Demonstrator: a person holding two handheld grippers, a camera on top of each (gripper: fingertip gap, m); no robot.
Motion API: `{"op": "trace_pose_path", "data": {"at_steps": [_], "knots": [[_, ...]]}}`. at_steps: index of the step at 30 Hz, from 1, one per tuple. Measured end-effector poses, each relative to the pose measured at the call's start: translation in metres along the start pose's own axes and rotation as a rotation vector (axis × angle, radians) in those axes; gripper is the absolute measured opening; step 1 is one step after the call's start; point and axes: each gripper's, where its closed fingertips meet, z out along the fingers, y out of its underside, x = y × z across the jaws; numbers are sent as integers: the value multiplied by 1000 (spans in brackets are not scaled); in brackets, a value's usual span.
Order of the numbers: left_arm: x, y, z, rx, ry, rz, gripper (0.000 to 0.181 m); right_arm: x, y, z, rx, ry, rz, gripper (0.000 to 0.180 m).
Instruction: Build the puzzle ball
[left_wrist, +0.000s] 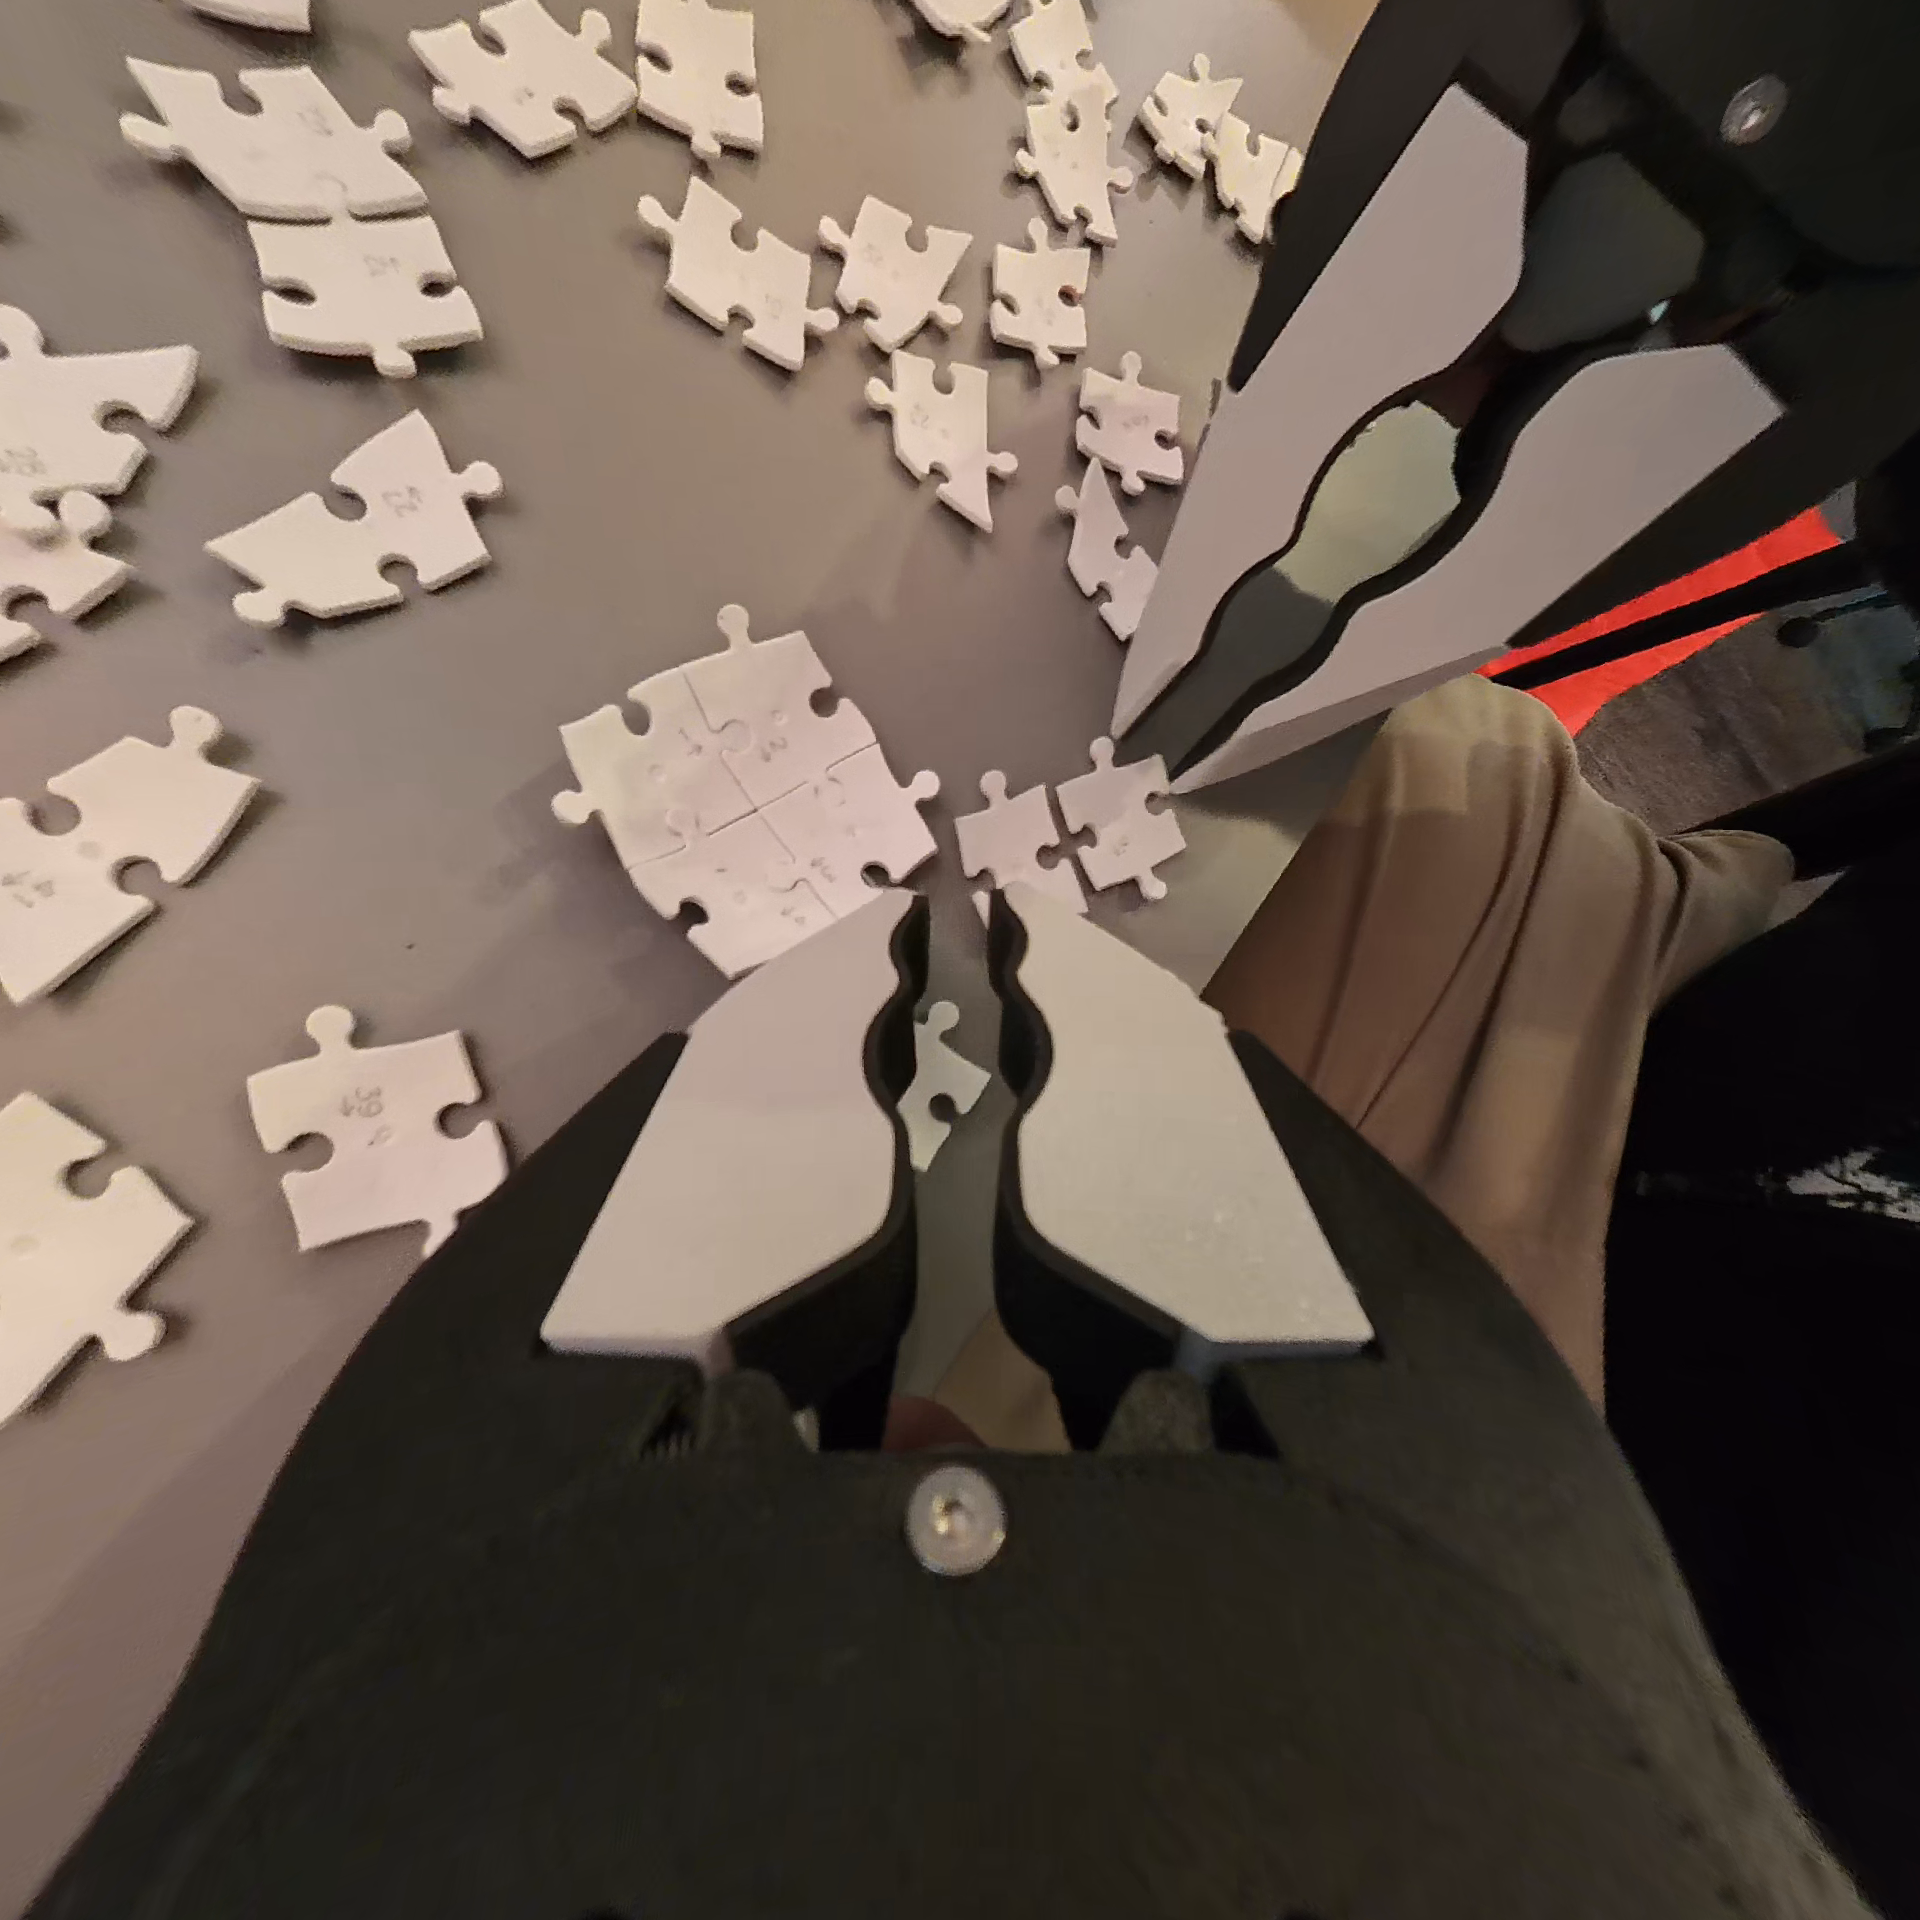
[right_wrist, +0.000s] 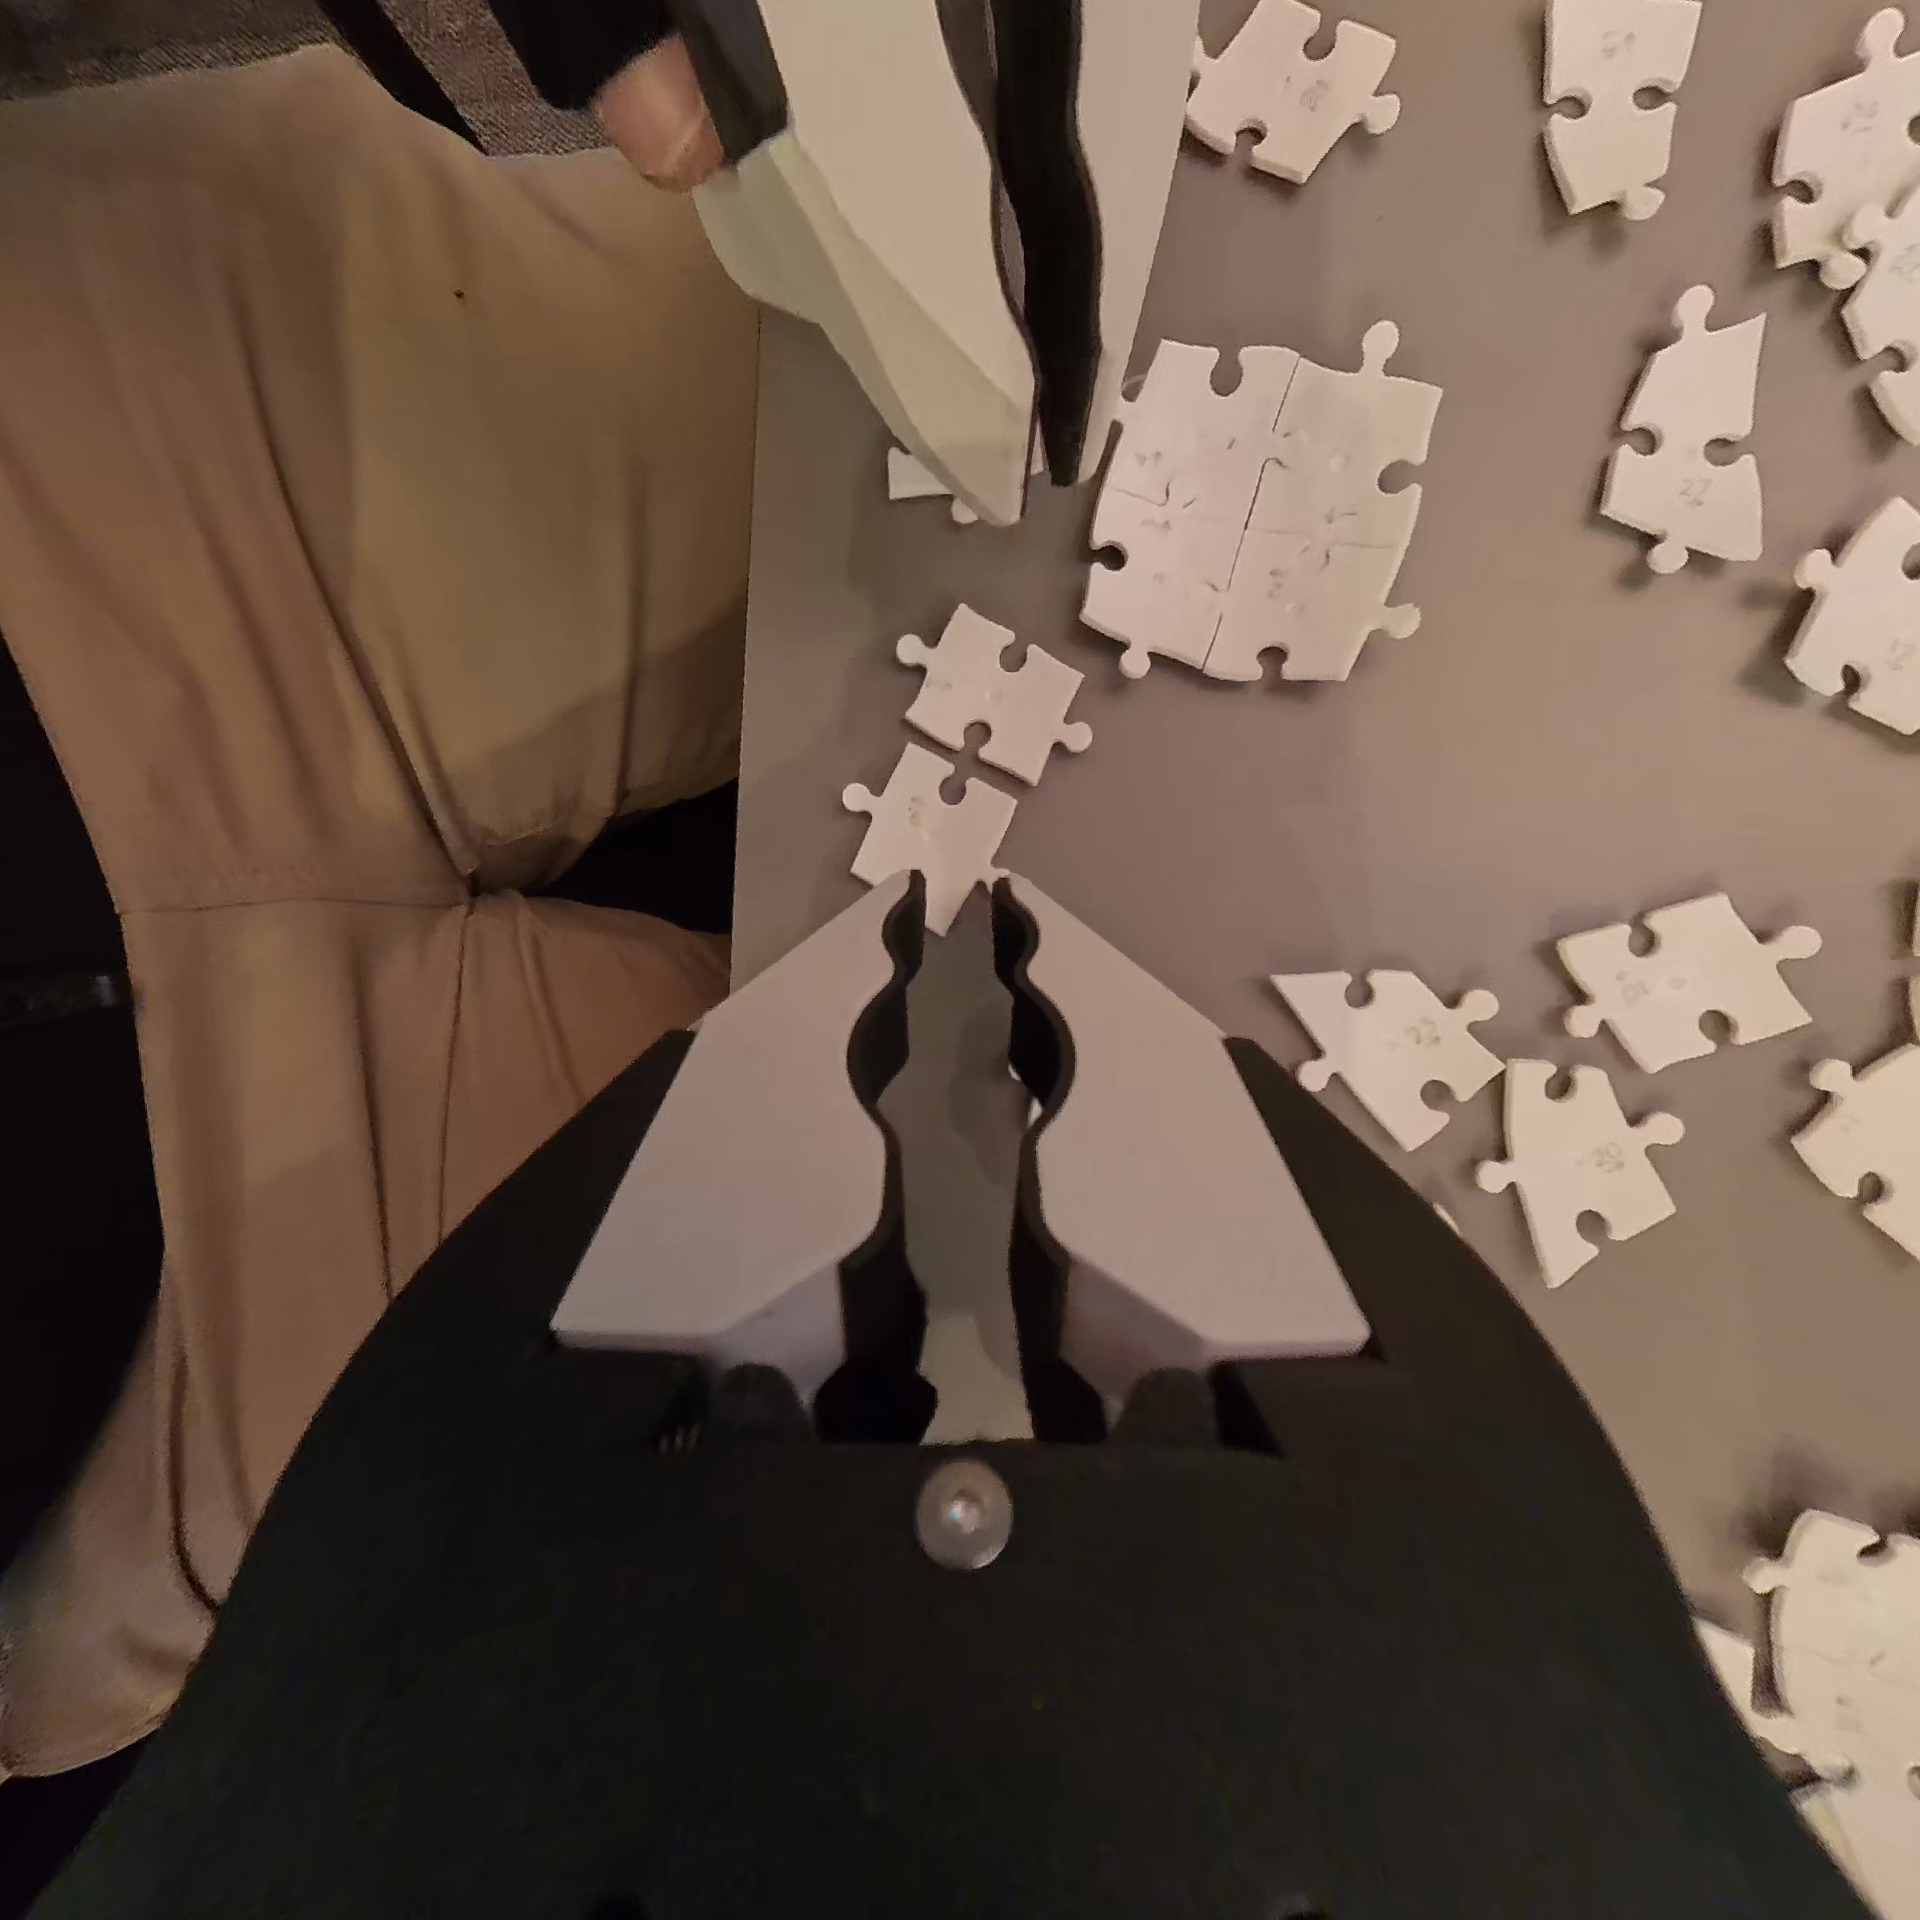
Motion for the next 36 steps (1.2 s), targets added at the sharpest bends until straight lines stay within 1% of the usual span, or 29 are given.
{"op": "trace_pose_path", "data": {"at_steps": [1, 4, 8, 12, 16, 23, 29, 32, 34, 36], "knots": [[-1, -1, -2, 4, -2, 6, 11, 1, -1, 0, 2, 4, 1, 11], [-3, -5, -13, 29, -8, 37, 11, 4, -8, -2, 41, 21, 13, 12], [-17, -14, -25, 95, -61, 37, 11, 11, -15, -3, 81, 50, 49, 17], [-35, -19, -30, 139, -148, 39, 12, 15, -20, 4, 88, 77, 67, 25], [-48, -24, -31, 183, -217, 38, 14, 15, -25, 11, 89, 93, 52, 24], [-53, -17, -23, 128, -266, 79, 15, 15, -24, 20, 62, 109, 30, 22], [-54, -9, -19, 85, -263, 76, 15, 16, -22, 18, 52, 108, 29, 17], [-54, -9, -20, 85, -257, 68, 15, 17, -22, 18, 53, 110, 31, 16], [-53, -10, -21, 92, -253, 62, 14, 18, -22, 18, 51, 116, 32, 10], [-53, -9, -20, 92, -246, 57, 14, 19, -21, 18, 48, 118, 36, 10]]}}
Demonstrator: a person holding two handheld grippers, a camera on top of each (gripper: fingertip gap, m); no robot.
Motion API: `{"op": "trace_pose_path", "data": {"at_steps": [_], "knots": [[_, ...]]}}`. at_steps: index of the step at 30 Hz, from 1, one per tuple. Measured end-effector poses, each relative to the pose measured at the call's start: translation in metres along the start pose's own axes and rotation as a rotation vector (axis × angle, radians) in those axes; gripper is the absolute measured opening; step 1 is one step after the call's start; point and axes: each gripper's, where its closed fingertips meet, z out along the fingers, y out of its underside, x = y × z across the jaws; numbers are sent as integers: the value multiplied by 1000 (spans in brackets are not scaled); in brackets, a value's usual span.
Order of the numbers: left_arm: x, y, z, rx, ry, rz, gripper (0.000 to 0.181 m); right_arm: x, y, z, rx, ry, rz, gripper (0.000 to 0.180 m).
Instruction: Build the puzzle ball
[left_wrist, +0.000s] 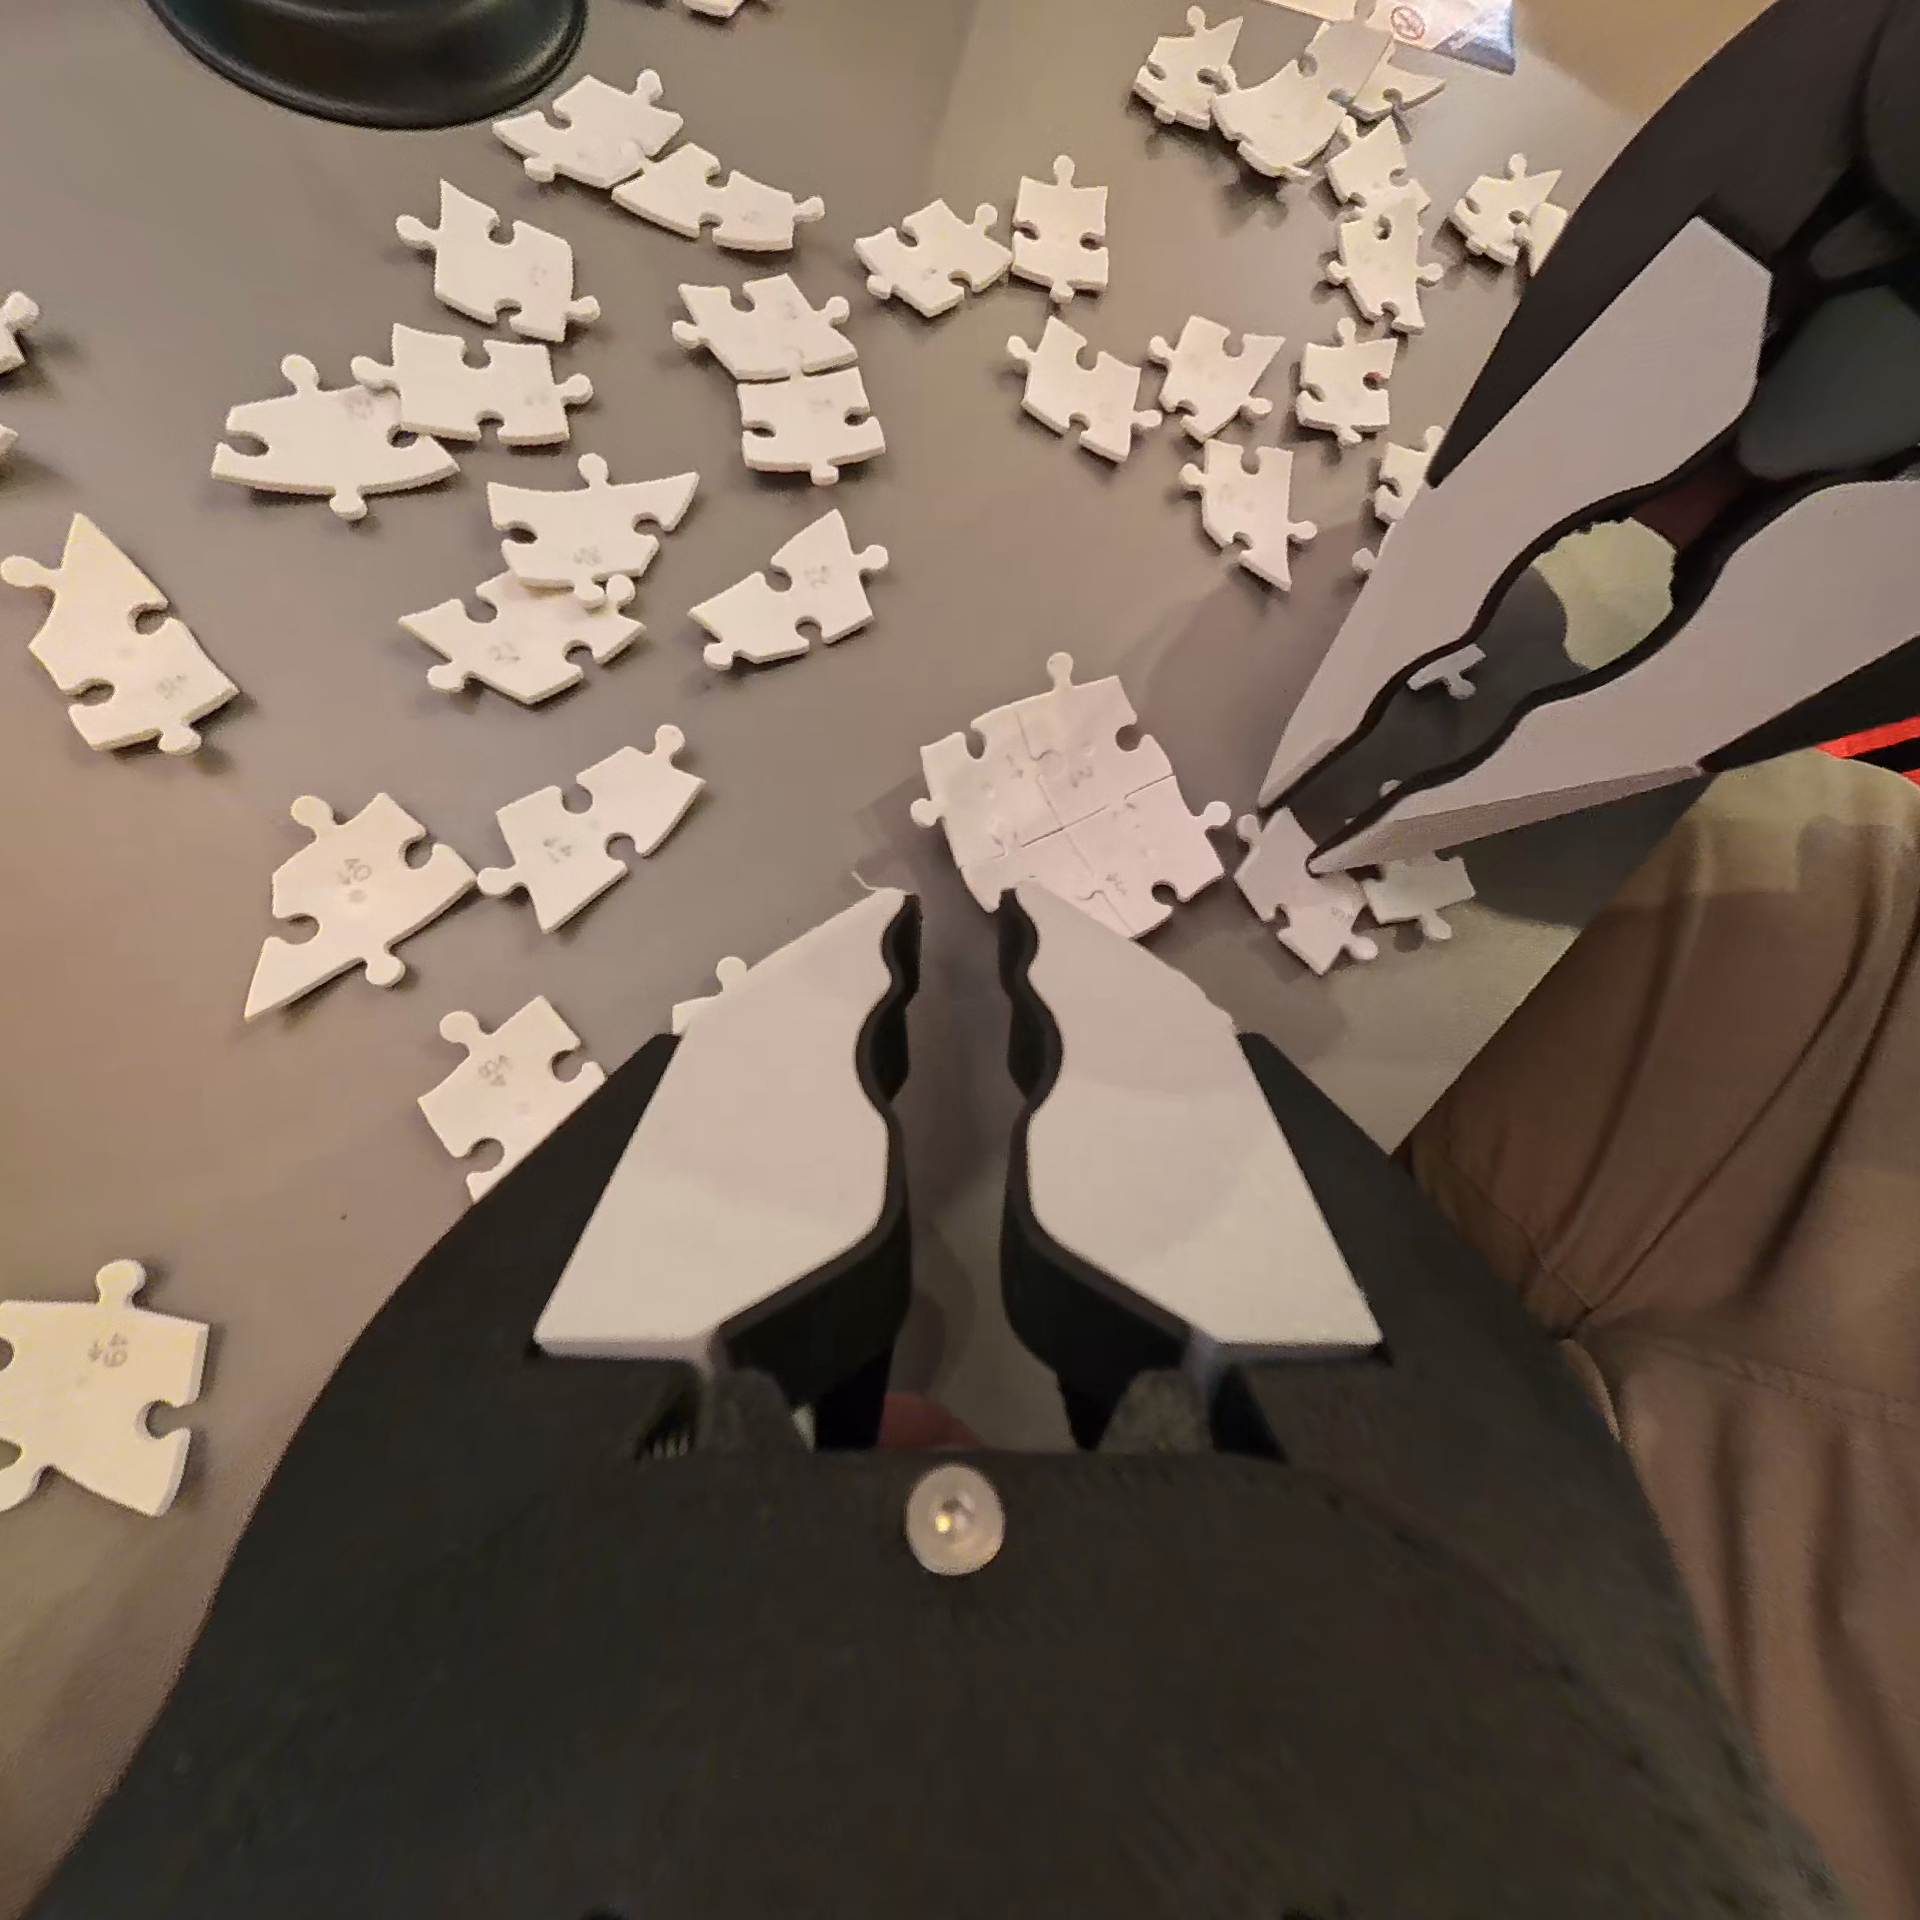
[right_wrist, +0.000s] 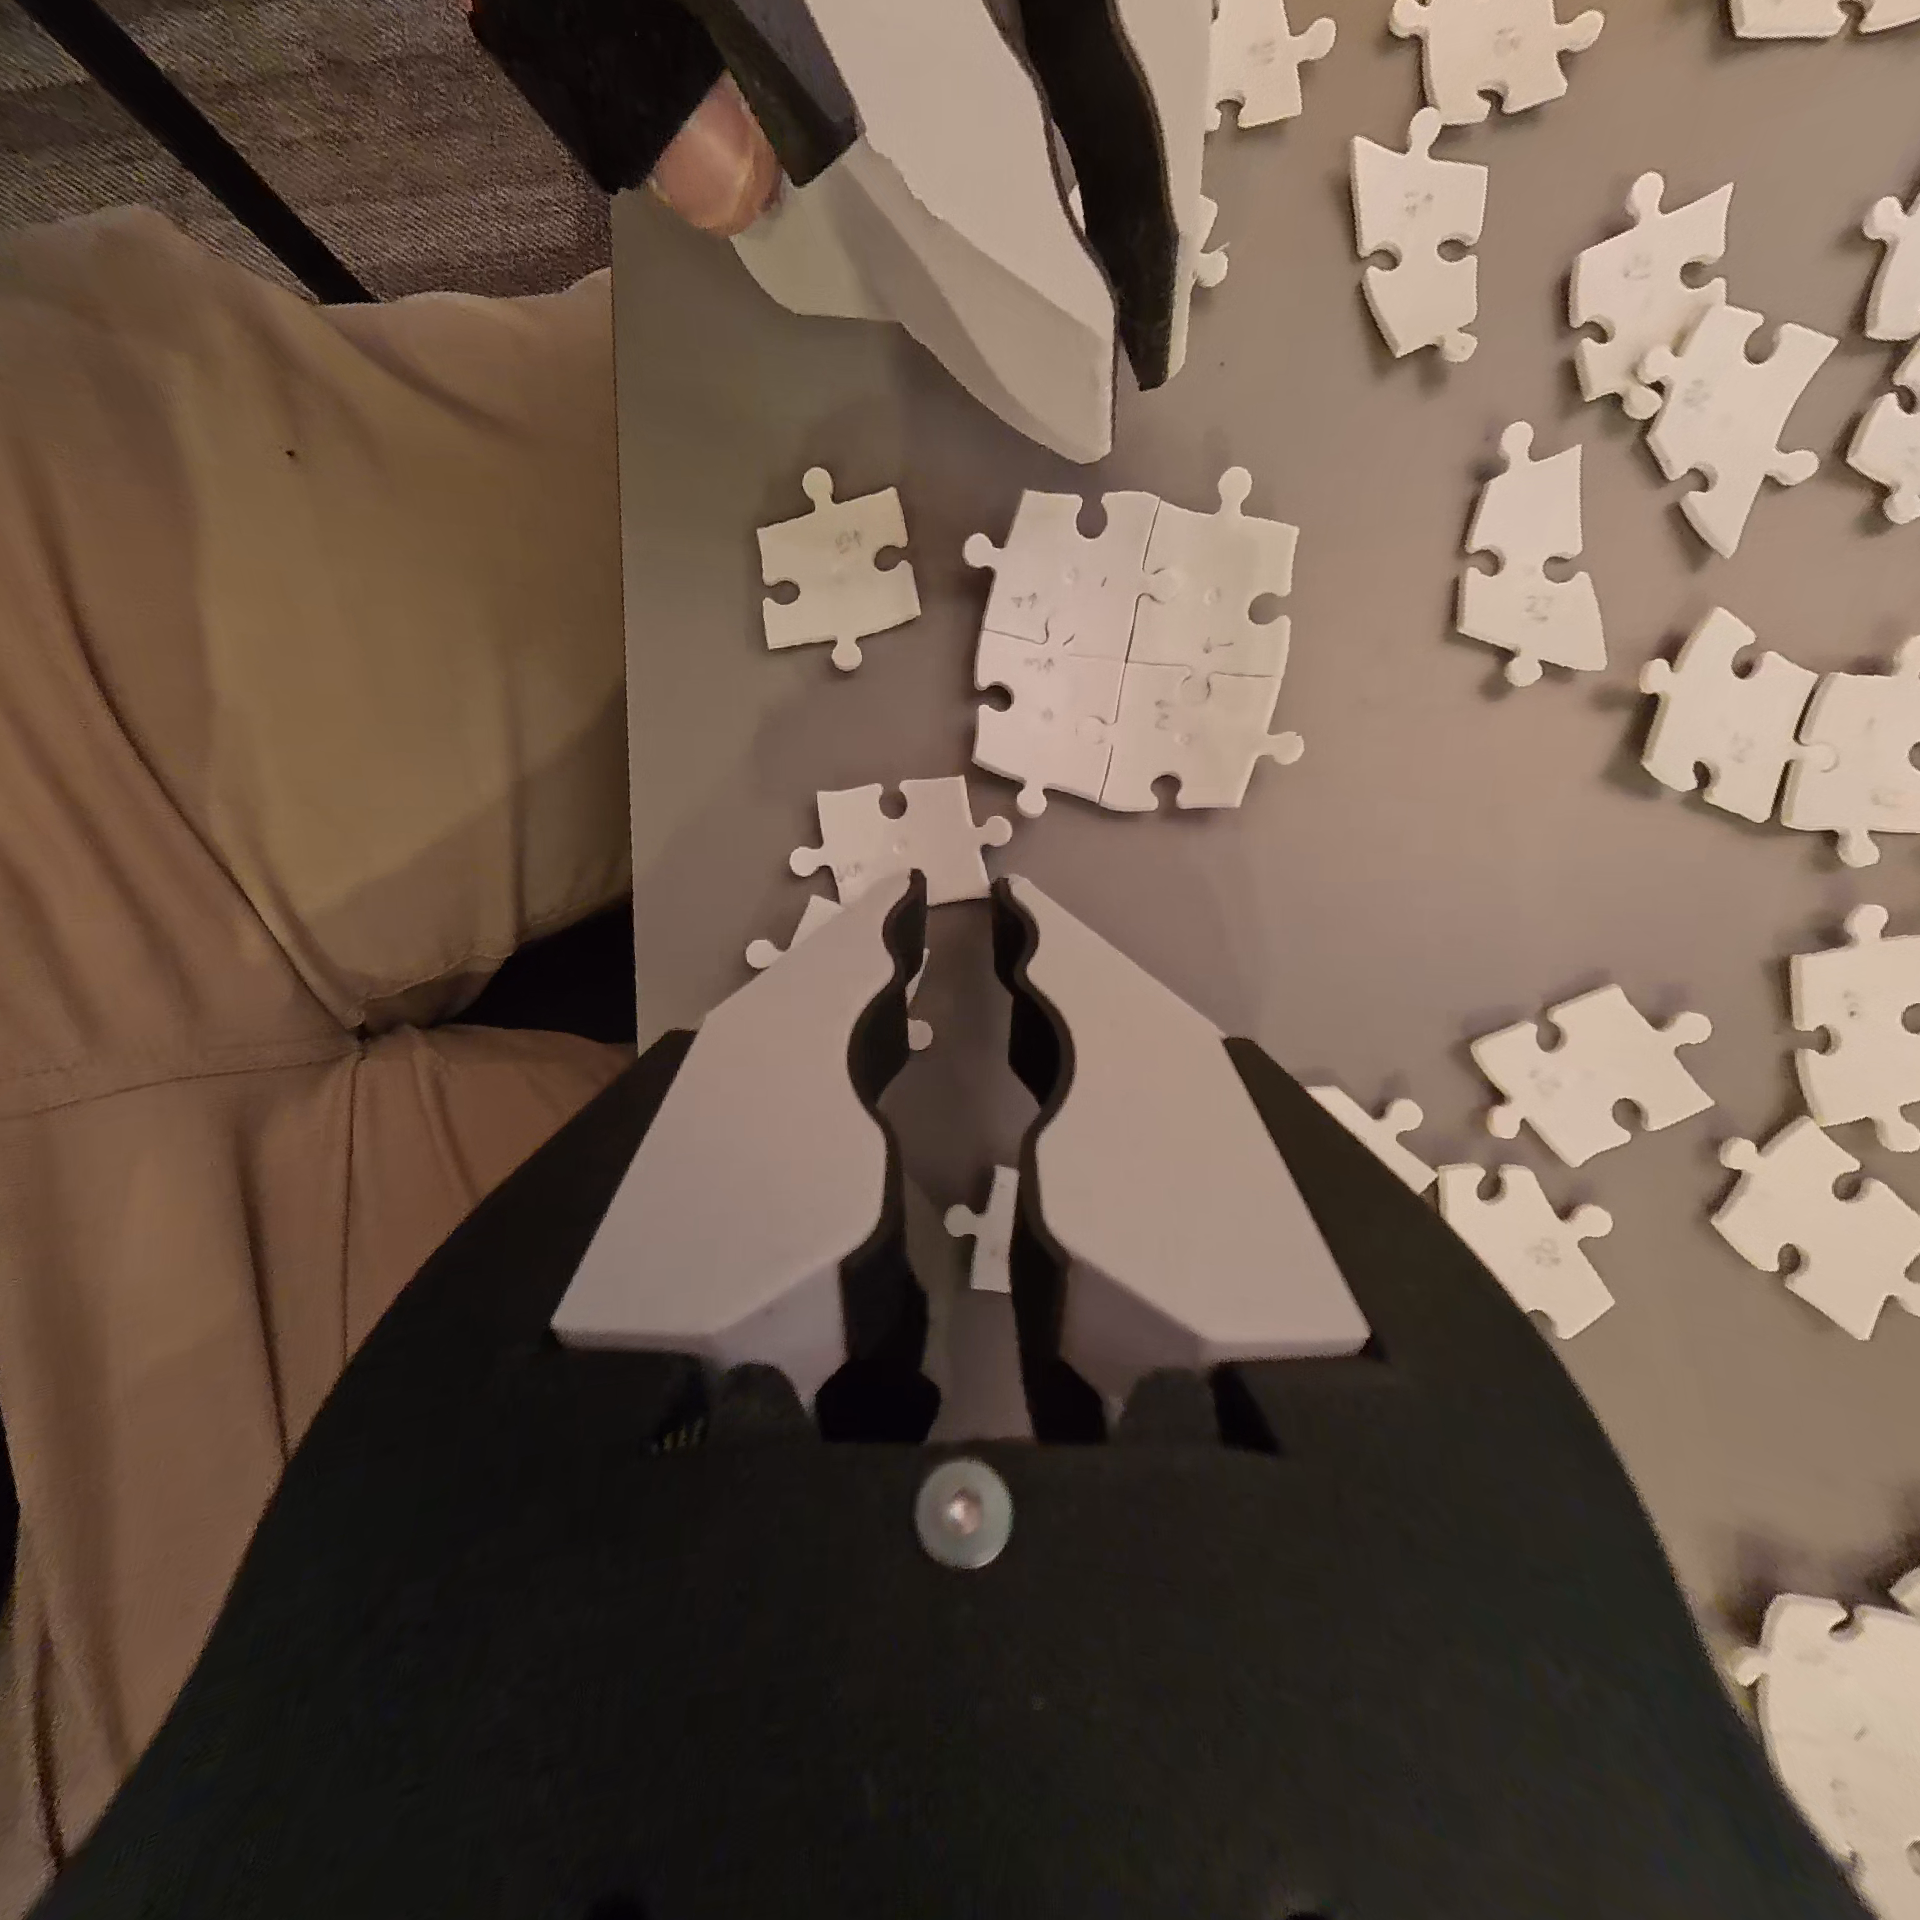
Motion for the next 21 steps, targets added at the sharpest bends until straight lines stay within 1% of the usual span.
{"op": "trace_pose_path", "data": {"at_steps": [12, 21], "knots": [[3, 2, -6, -7, 15, -17, 15, 18, 7, -7, -16, 34, 36, 10], [15, 6, 11, -55, 17, 23, 16, 36, 14, -14, -17, 69, 82, 10]]}}
